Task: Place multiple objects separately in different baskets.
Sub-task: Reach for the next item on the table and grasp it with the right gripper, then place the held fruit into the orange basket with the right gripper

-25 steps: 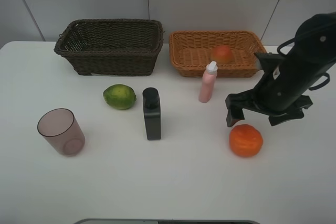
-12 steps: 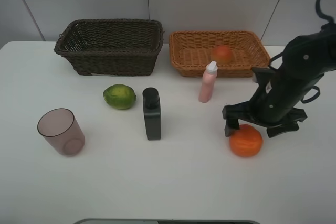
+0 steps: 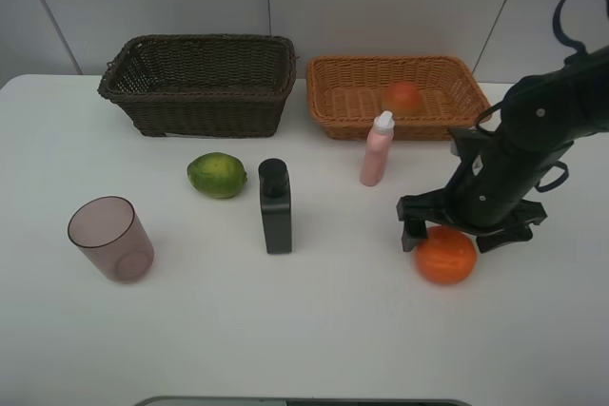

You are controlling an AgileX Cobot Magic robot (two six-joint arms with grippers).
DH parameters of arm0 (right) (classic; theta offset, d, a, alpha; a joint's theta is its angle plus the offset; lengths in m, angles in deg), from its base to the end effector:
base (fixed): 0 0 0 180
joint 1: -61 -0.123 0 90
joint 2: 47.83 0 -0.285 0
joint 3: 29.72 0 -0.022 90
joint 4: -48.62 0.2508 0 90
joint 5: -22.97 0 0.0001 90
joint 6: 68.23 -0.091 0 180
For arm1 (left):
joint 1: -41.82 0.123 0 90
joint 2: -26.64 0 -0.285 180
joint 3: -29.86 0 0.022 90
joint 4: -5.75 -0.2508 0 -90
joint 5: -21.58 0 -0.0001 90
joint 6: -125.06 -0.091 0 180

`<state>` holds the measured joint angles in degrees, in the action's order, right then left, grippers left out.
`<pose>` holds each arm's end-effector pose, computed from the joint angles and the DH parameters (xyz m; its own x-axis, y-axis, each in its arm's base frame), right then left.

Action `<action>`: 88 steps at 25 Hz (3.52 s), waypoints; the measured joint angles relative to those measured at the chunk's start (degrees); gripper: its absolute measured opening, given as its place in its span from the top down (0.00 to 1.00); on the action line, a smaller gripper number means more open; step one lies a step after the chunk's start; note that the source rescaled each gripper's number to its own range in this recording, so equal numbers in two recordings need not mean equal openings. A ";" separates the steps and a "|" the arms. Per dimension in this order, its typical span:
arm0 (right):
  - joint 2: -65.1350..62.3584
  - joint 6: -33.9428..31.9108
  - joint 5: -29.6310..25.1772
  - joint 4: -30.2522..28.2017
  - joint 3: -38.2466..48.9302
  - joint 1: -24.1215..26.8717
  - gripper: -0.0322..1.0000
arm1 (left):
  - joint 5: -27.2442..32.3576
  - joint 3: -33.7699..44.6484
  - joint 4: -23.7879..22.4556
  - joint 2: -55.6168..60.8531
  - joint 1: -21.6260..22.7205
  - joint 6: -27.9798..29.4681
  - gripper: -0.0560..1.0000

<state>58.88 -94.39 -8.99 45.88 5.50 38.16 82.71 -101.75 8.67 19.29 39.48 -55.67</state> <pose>0.2438 0.1002 0.1216 -0.9940 0.0197 -0.1080 0.0176 0.9996 0.0202 -0.0068 -0.0038 0.2777 -0.4520 0.0066 -0.8920 0.0752 0.9967 -0.0307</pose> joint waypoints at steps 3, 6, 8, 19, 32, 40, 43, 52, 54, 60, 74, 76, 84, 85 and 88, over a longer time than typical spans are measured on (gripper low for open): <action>0.00 0.00 0.07 0.13 0.00 0.00 0.00 | 0.00 0.00 0.00 0.00 0.00 0.00 0.01; 0.21 0.00 0.13 0.40 0.00 0.00 0.00 | 0.00 0.00 0.00 0.00 0.00 0.00 0.01; 0.85 0.00 0.19 0.67 0.00 0.00 0.00 | 0.00 0.00 0.00 0.00 0.00 0.00 0.01; 3.85 0.00 0.84 1.91 -0.05 -1.43 0.00 | 0.00 0.00 0.00 0.00 0.00 0.00 0.01; 4.02 0.00 0.75 1.98 -0.05 -1.43 0.42 | 0.00 0.00 0.00 0.00 0.00 0.00 0.01; 4.02 0.00 0.75 1.98 -0.05 -1.43 0.42 | 0.00 0.00 0.00 0.00 0.00 0.00 0.01; 4.02 0.00 0.75 1.98 -0.05 -1.43 0.42 | 0.00 0.00 0.00 0.00 0.00 0.00 0.01; 4.02 0.00 0.69 1.98 -0.05 -1.43 0.42 | 0.00 0.00 0.00 0.00 0.00 0.00 0.01; 4.02 0.00 0.69 1.98 -0.05 -1.43 0.42 | 0.00 0.00 0.00 0.00 0.00 0.00 0.01; 3.95 0.00 0.16 1.94 -0.05 -1.43 0.42 | 0.00 0.00 0.00 0.00 0.00 0.00 0.01; 2.27 8.82 -22.76 -2.61 -20.02 -0.62 0.42 | 0.00 0.00 0.00 0.00 0.00 0.00 0.01; 2.27 8.88 -24.98 -4.43 -24.75 0.15 0.42 | 0.00 0.00 0.00 0.00 0.00 0.00 0.01; 6.45 9.18 -29.24 -10.41 -41.42 4.84 0.42 | 0.00 0.00 0.00 0.00 0.00 0.00 0.01; 7.28 9.70 -29.06 -10.50 -42.98 5.34 0.42 | 0.00 0.00 0.00 0.00 0.00 0.00 0.01; 9.84 11.72 -28.80 -10.50 -46.92 6.23 0.42 | 0.00 0.00 0.00 0.00 0.00 0.00 0.01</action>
<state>68.72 -82.67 -37.80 35.38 -41.42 44.40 82.71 -101.75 8.67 19.29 39.48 -55.67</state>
